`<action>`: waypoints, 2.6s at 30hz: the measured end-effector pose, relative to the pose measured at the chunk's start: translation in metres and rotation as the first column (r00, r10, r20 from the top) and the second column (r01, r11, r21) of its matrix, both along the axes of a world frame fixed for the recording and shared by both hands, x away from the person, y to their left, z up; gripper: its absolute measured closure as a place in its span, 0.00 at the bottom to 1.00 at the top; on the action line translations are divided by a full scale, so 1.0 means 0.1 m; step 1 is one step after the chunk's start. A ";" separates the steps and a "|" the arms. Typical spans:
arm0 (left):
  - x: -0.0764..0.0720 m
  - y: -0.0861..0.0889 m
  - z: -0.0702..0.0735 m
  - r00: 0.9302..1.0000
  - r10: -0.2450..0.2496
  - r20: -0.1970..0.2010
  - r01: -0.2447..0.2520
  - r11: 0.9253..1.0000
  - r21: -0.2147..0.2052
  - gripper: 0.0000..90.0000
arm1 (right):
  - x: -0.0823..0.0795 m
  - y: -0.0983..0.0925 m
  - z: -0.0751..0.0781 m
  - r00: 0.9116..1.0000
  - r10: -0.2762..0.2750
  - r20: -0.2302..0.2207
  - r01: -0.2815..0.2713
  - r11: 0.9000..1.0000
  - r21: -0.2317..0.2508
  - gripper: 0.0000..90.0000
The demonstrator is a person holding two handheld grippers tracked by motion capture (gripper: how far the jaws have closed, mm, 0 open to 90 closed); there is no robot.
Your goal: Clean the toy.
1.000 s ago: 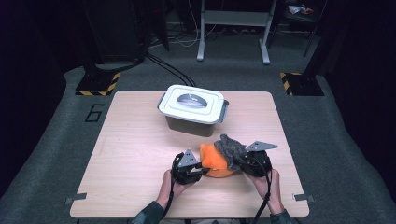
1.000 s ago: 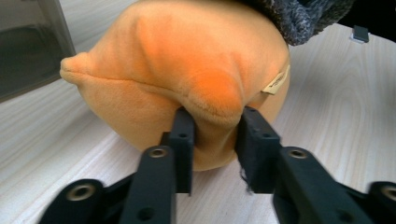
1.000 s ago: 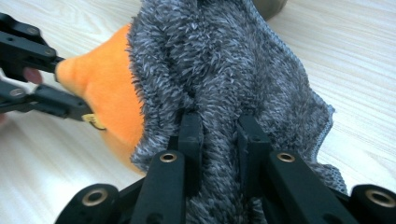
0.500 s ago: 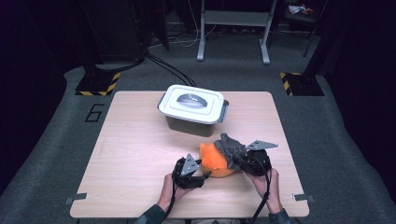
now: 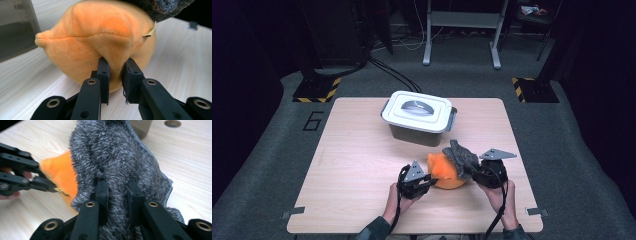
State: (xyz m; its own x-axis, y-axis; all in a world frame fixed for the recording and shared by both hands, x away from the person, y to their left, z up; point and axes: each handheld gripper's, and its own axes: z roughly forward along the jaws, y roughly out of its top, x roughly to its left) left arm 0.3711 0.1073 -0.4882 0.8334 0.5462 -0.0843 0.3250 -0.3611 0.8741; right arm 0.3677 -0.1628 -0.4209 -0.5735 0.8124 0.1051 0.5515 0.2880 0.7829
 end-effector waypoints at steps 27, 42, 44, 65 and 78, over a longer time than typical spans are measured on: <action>0.07 0.01 0.03 0.998 0.018 -0.067 -0.018 1.000 -0.014 0.82 | 0.21 0.55 -0.07 0.994 0.112 -0.004 -0.112 0.989 -0.097 0.32; 0.09 0.04 -0.04 0.991 0.074 -0.114 -0.079 0.996 -0.037 0.83 | 0.18 0.51 -0.09 0.991 0.133 0.006 -0.132 0.988 -0.081 0.77; 0.08 0.03 -0.04 0.992 0.072 -0.105 -0.076 0.996 -0.036 0.83 | 0.16 0.46 -0.09 0.992 0.123 0.009 -0.122 0.990 -0.067 0.78; 0.08 0.04 -0.05 0.991 0.068 -0.114 -0.074 0.996 -0.044 0.83 | 0.12 -0.13 -0.32 0.999 -0.024 -0.045 0.023 0.999 -0.027 0.78; 0.06 0.02 -0.01 0.992 0.067 -0.107 -0.072 0.996 -0.045 0.83 | 0.23 -0.35 -0.61 0.988 -0.124 -0.095 0.120 0.992 -0.050 0.79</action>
